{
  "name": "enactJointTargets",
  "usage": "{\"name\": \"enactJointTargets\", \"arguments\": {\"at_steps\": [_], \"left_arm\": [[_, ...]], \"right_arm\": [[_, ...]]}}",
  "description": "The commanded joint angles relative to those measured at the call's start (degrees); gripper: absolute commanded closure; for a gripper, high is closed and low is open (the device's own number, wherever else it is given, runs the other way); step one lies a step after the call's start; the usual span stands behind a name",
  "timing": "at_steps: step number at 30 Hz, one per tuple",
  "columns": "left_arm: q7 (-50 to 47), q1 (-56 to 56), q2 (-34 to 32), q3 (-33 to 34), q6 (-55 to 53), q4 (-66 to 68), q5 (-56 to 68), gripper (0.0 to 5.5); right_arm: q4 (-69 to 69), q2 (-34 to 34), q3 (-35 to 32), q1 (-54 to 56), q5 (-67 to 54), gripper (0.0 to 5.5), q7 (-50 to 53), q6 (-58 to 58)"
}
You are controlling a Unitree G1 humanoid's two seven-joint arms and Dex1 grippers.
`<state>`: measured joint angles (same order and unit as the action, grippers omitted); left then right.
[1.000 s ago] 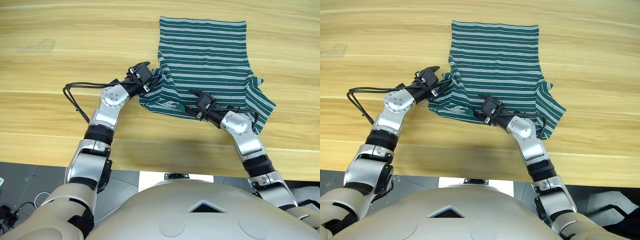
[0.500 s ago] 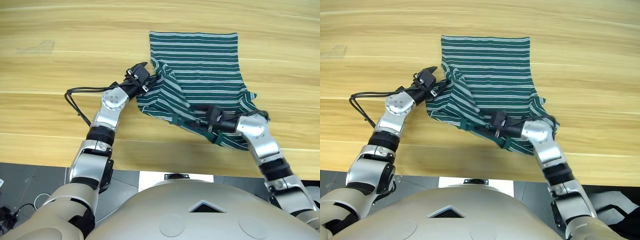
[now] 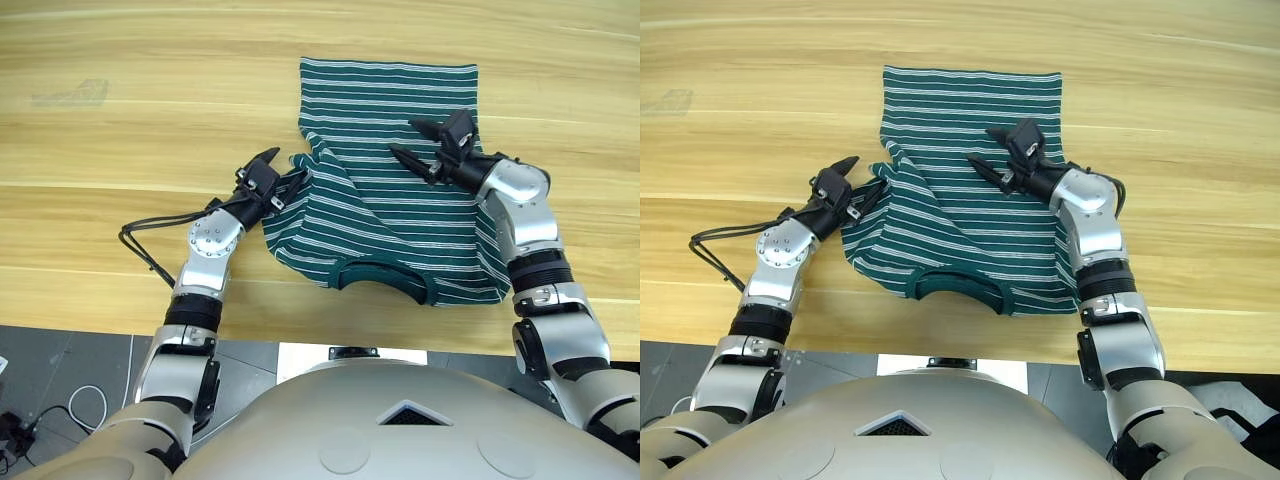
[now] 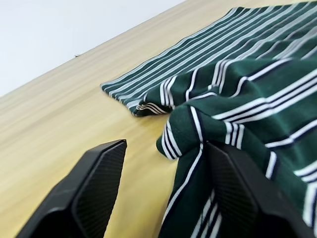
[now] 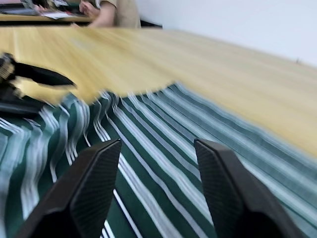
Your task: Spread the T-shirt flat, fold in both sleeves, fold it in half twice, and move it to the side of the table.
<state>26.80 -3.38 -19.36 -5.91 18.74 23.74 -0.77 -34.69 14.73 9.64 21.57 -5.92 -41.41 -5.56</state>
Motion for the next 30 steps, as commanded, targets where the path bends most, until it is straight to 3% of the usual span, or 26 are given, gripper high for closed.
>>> {"name": "enactJointTargets", "arguments": {"at_steps": [1, 7, 16, 21, 25, 30], "left_arm": [[0.36, 5.56, -0.96, 1.35, -3.02, -4.99, 1.65, 2.53], [-1.24, 15.93, -2.28, 2.57, -5.28, -14.77, 1.19, 2.53], [-4.5, 18.55, -2.15, 7.0, -5.8, -15.31, 2.14, 2.53], [-3.51, 17.75, -1.81, 9.35, -3.66, -14.27, 5.51, 2.53], [-0.54, 17.53, -0.16, 10.24, 3.01, -13.41, 9.66, 2.53], [4.26, 21.42, 0.3, 13.44, 9.97, -17.49, 18.02, 2.53]], "right_arm": [[-10.19, -2.49, 0.16, 3.27, 4.03, 2.77, 6.5, -0.89], [-21.16, -4.57, -2.13, 9.71, 5.44, 2.77, 13.56, -2.58], [-22.83, -6.24, -2.57, 9.89, 5.49, 2.77, 12.5, -5.62], [-3.53, -6.52, -3.09, 1.91, -3.51, 2.77, -2.3, -8.23], [26.34, -4.35, -8.86, -7.86, -25.18, 2.77, -12.26, -0.08], [31.77, 0.7, -16.61, -13.68, -31.36, 2.77, -14.23, 0.5]]}}
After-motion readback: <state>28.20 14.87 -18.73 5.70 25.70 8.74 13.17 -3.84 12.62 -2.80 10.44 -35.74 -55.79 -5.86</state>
